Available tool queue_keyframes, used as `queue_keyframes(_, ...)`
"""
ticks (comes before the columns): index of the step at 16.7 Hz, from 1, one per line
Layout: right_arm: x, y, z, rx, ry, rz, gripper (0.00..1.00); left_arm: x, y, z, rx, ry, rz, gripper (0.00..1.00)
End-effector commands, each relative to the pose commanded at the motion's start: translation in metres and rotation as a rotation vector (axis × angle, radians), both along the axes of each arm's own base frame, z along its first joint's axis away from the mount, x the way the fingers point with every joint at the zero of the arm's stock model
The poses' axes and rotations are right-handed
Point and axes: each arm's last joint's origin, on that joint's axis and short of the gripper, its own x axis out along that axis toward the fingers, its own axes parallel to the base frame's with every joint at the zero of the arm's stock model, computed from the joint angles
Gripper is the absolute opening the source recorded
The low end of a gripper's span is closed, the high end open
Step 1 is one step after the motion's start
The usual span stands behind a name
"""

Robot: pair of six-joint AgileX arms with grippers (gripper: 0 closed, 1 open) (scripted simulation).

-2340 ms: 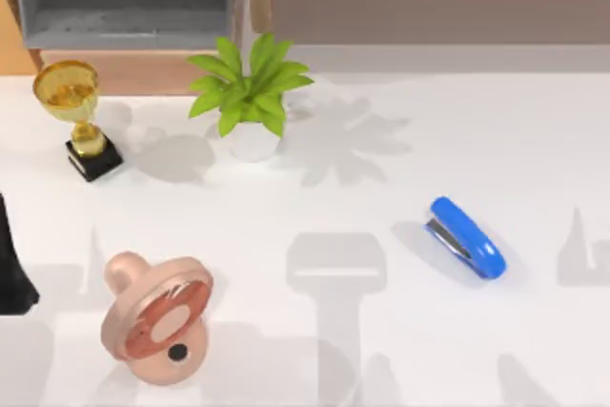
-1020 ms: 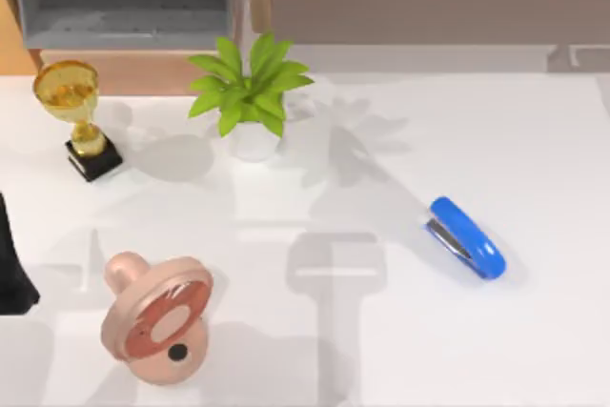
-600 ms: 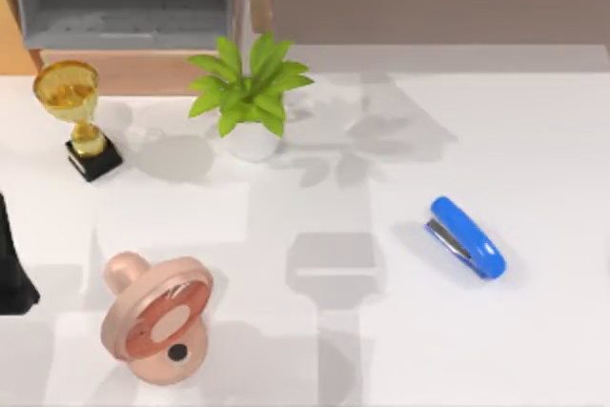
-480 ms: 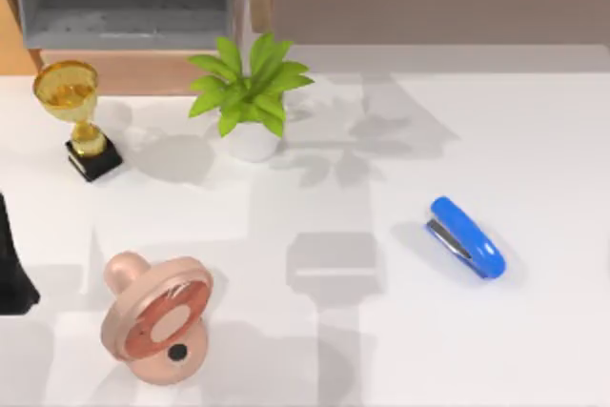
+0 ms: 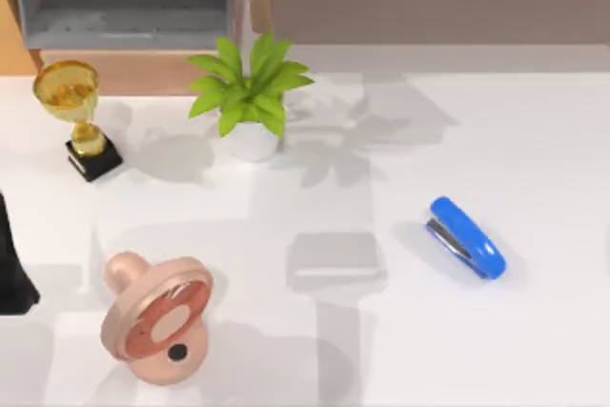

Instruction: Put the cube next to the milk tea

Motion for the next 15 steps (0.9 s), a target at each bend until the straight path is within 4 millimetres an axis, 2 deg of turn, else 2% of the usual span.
queue_keyframes(6, 0.041, -0.001, 0.0, 0.0, -0.001, 0.0, 1.0, 0.0, 0.0, 0.0, 0.0, 0.0, 0.0, 1.0)
queue_keyframes(11, 0.045, -0.001, -0.001, 0.0, 0.0, 0.0, 1.0, 0.0, 0.0, 0.0, 0.0, 0.0, 0.0, 1.0)
queue_keyframes(15, 0.045, -0.001, -0.001, 0.0, 0.0, 0.0, 0.7, 0.0, 0.0, 0.0, 0.0, 0.0, 0.0, 1.0)
